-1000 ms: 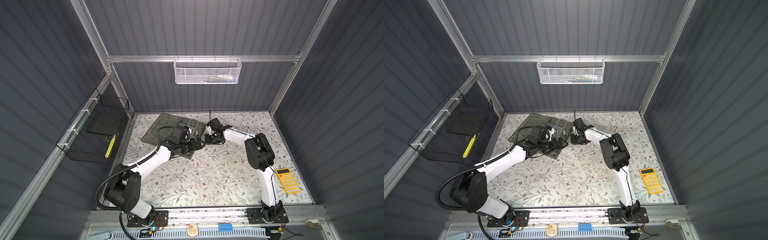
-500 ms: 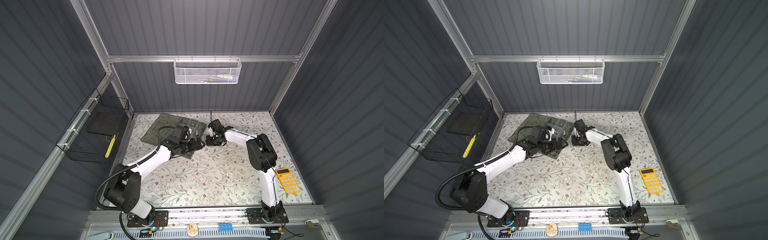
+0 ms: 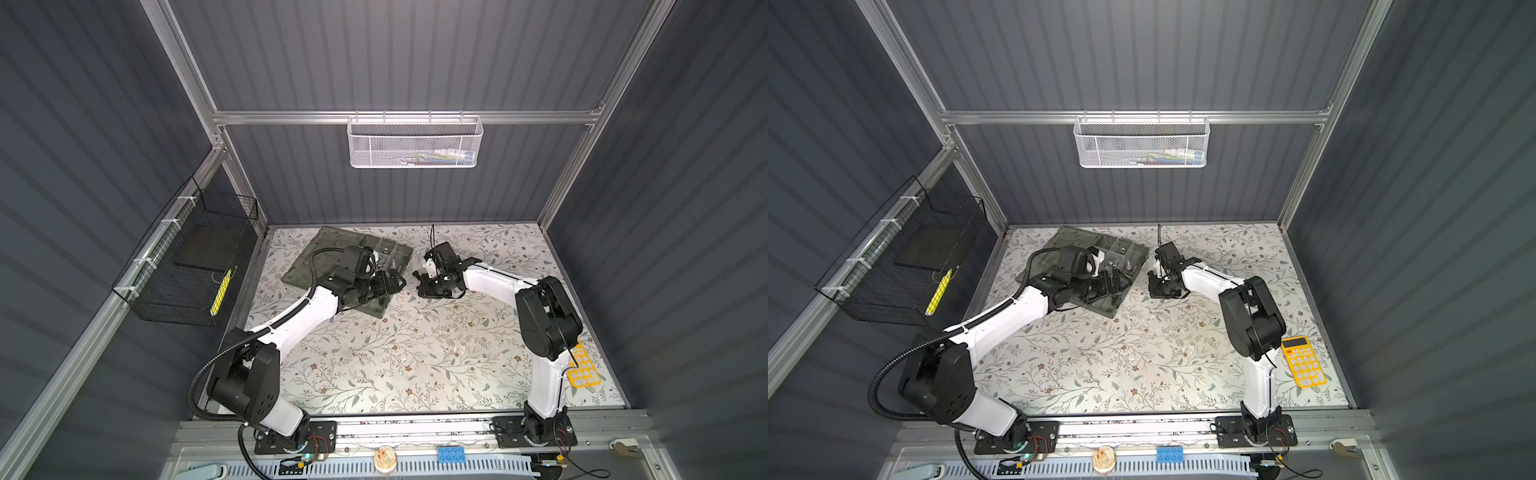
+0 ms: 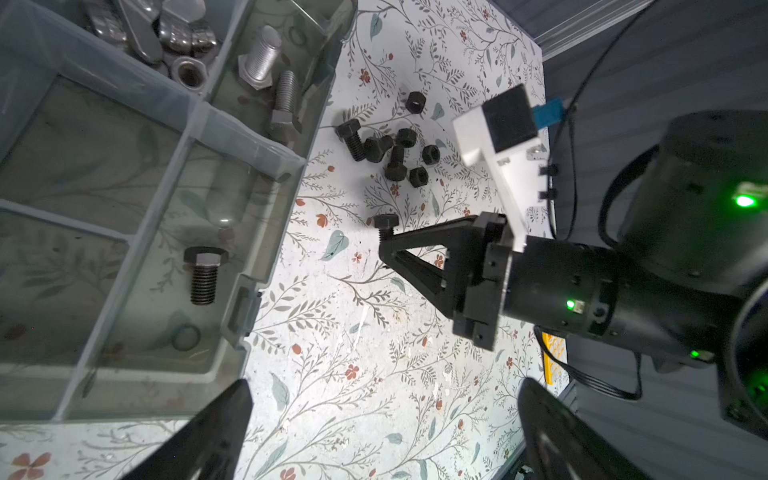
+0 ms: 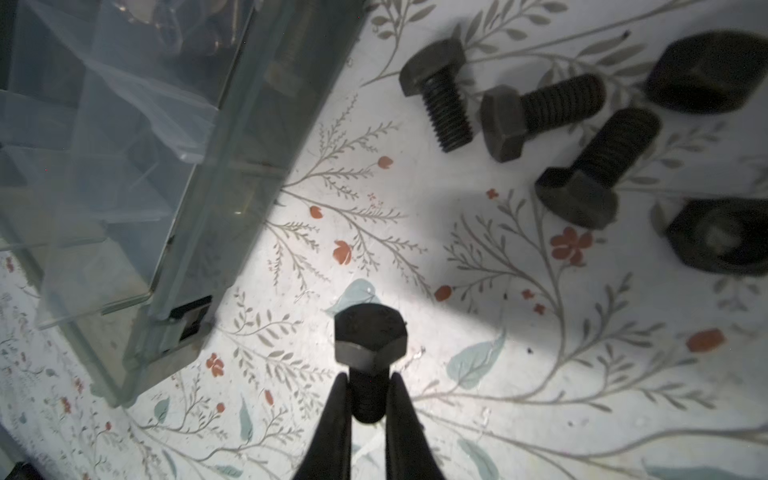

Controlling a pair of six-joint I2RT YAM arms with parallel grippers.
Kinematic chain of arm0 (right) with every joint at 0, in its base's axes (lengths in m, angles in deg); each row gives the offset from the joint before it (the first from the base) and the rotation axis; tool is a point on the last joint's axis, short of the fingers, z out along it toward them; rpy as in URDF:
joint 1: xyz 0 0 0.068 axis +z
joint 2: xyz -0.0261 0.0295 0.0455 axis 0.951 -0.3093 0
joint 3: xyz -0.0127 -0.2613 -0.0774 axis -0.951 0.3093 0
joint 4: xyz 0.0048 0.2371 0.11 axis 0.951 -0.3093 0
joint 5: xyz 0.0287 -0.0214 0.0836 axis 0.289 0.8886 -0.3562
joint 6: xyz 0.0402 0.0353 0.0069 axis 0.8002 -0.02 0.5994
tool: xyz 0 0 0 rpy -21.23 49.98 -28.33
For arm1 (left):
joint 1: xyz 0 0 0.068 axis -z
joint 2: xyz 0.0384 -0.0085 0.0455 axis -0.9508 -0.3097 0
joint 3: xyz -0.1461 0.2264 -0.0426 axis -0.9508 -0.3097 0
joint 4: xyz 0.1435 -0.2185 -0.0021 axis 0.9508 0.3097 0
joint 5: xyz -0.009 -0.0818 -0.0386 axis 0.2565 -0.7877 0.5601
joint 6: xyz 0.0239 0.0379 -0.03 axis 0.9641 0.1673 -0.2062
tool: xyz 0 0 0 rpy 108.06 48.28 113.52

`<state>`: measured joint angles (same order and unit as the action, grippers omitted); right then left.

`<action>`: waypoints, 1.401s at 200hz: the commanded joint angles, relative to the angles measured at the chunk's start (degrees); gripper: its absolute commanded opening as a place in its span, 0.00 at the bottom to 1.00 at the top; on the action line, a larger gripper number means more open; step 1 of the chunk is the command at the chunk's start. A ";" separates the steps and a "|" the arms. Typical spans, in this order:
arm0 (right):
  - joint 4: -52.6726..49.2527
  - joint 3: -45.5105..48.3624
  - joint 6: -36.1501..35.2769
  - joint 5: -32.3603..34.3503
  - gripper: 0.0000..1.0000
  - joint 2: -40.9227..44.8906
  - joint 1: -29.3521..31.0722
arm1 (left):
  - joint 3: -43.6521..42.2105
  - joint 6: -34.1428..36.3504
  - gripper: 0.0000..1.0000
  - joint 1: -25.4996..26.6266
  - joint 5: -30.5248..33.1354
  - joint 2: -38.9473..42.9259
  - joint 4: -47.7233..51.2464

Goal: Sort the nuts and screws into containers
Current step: 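Lift the black bolt with the right gripper and carry it over a compartment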

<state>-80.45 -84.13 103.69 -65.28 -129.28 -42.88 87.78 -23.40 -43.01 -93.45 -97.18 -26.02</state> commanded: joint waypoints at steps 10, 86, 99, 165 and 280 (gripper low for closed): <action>0.83 0.58 1.79 -2.52 0.00 3.43 0.28 | 2.19 1.88 1.00 -1.64 -0.59 -0.61 2.79; 4.08 -1.99 5.48 -9.20 0.00 4.49 1.26 | 1.16 3.36 1.00 -6.89 -4.60 1.43 6.27; 4.15 -3.33 6.00 -9.89 0.00 3.55 1.94 | 0.22 3.33 1.00 -7.77 -5.27 2.00 6.24; 5.05 -11.19 8.87 -12.02 0.00 -3.08 5.59 | -3.85 2.92 1.00 -11.19 -7.53 4.79 5.41; 6.33 -17.42 11.93 -12.73 0.08 -14.10 6.77 | -7.65 2.62 1.00 -12.52 -8.59 6.95 4.71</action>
<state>-74.55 -99.76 114.97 -77.58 -142.39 -36.36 81.31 -21.43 -55.10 -100.80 -91.68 -21.51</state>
